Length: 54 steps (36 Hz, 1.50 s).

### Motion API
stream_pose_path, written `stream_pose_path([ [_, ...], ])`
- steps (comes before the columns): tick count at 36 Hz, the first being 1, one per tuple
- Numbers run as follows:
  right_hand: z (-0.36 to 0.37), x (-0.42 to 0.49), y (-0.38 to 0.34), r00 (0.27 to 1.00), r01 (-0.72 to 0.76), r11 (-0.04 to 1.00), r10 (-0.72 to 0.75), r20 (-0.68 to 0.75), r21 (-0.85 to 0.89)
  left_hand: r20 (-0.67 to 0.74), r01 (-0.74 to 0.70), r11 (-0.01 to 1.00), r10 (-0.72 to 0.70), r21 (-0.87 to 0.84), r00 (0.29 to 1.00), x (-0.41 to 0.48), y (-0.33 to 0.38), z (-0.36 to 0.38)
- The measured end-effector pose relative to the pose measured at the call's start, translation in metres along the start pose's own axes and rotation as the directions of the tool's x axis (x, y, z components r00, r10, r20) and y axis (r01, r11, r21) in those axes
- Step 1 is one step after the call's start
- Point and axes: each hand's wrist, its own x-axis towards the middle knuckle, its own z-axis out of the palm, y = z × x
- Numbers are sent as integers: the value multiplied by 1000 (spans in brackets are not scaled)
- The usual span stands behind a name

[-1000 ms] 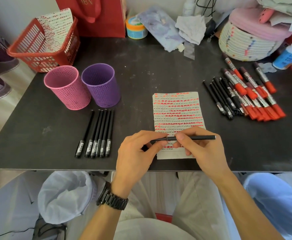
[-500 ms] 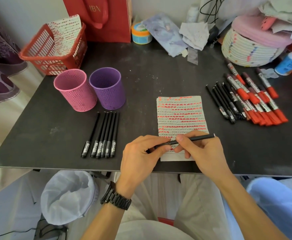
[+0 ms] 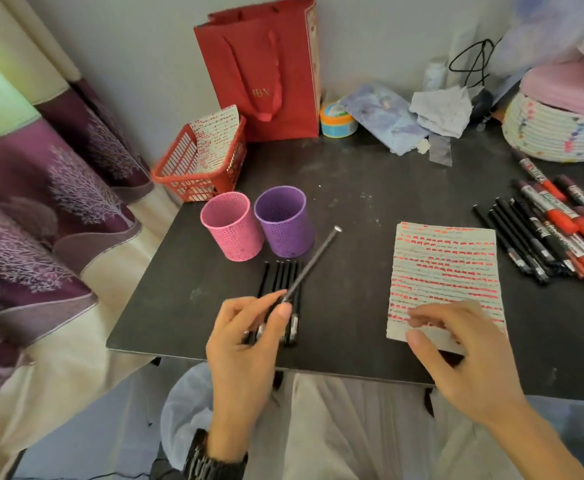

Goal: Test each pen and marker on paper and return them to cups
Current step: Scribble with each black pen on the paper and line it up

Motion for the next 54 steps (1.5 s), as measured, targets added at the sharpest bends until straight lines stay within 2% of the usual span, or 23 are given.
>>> stream_pose_path([
  [3,8,1,5,997,60,976,-68,-29,-209,-94,110,990,-102,88,990,6,-16,-33],
  [7,16,3,6,999,-44,908,42,-13,-416,-123,238,921,-209,308,970,11,-43,-63],
  [11,19,3,8,995,-62,876,89,35,-478,-69,225,809,-225,543,972,14,-55,-66],
  [15,18,2,12,995,-64,882,95,43,-467,-28,178,775,-203,606,979,15,-52,-51],
  [19,17,2,11,994,-71,891,101,43,-449,-30,141,763,-158,631,987,15,-47,-38],
  [27,18,2,11,994,-69,889,99,43,-453,-3,163,729,-215,665,977,15,-45,-28],
  [40,14,1,8,986,-36,906,102,134,-421,13,161,741,-223,652,975,15,-41,-23],
  [51,17,-2,9,998,-32,898,53,34,-438,49,150,739,-240,657,970,16,-35,-23],
  [54,18,-3,7,999,-47,918,41,-24,-395,26,111,769,-164,629,986,11,-29,-19],
])
